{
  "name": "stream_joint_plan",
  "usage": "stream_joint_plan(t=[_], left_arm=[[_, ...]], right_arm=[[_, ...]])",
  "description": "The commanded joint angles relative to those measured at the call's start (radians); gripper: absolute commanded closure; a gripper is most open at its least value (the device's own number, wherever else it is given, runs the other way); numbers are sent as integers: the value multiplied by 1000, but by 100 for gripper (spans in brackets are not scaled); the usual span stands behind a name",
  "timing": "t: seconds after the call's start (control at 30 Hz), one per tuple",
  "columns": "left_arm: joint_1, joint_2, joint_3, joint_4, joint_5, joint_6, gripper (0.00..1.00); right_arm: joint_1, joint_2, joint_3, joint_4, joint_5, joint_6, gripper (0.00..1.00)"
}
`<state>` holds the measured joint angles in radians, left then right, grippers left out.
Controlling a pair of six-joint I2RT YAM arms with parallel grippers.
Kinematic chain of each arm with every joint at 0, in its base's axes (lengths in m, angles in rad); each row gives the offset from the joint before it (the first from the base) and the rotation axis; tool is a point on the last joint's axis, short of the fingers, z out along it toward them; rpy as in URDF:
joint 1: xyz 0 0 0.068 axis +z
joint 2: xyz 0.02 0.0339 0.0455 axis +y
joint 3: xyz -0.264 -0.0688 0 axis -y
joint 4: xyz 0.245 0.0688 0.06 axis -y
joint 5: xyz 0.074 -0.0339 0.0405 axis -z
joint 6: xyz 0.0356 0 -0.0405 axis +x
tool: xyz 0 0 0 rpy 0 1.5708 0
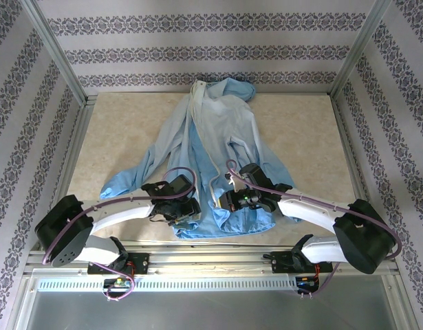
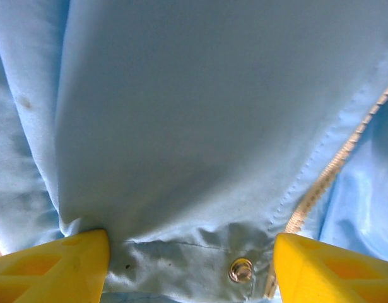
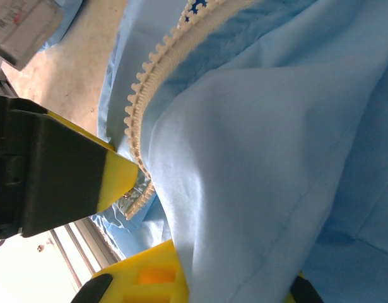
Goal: Zip up the jacket
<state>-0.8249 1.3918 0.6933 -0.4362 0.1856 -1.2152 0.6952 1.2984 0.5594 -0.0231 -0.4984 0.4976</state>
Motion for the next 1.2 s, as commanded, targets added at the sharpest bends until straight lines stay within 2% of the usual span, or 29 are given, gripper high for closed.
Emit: stream_joint_plan(t=[0.0,0.23,0.37,0.43,0.83,1.17], left_arm=[[-8,53,-18,11,6,-16,35],[-9,90,-13,-30,-23,12,56],[-8,35,-18,-3,-55,24,77],[-8,1,-15,3,-70,36,83],[-4,-220,-33,140,-56,114,94],[27,-354,-184,514,-55,192,100]], right_arm=[[-11,-16,-13,26,-20,-10,100],[-12,-27,-20,26,-19,-7,100],[-14,-37,-24,22,-15,-4,100],[-14,-40,-24,23,-15,-1,100],[-14,-58,-20,67,-57,20,100],[-15,-72,8,99,-128,92,100]])
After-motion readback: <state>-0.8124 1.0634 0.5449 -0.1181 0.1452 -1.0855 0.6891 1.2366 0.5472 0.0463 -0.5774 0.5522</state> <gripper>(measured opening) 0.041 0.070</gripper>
